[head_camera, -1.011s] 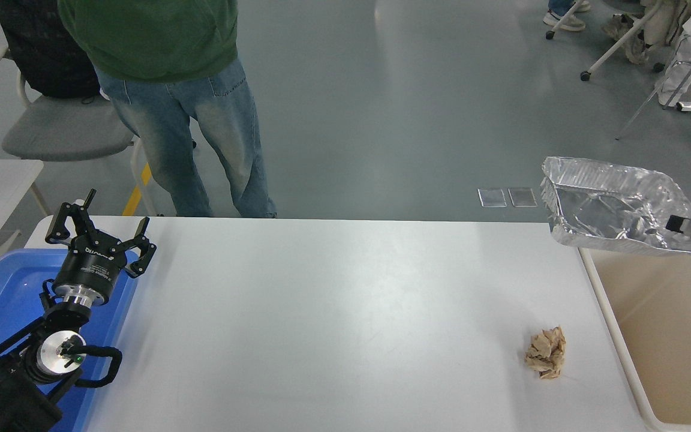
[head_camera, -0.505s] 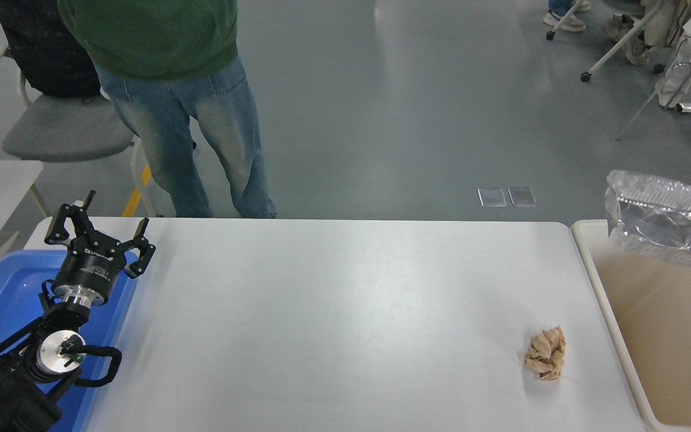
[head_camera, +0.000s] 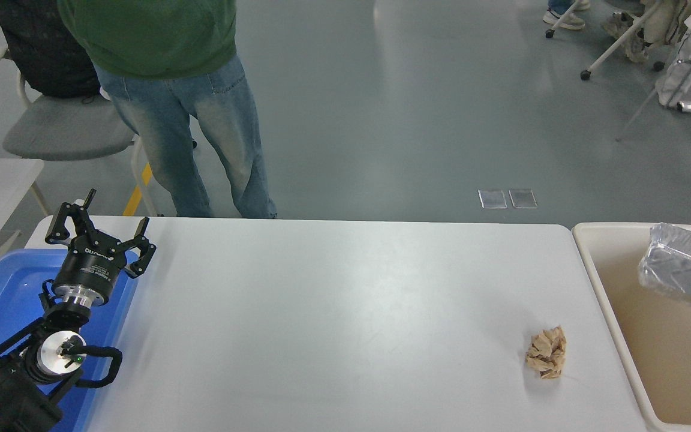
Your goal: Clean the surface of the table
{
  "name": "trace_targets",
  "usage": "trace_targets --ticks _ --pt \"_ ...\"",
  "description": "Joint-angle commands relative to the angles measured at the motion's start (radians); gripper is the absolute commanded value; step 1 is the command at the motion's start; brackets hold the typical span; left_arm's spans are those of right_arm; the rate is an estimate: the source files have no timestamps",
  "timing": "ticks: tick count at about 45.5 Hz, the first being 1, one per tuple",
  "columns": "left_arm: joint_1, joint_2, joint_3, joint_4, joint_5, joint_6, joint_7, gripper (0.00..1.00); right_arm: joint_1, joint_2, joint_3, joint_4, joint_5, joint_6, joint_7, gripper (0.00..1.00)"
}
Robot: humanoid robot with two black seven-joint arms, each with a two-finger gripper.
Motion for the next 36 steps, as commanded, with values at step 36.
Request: trace_targets --ticks 36 --pt "0.000 0.001 0.000 0.000 0.000 0.000 0.000 0.99 -0.130 0.365 0.019 -0.372 0.132 -0.167 -0.190 0.00"
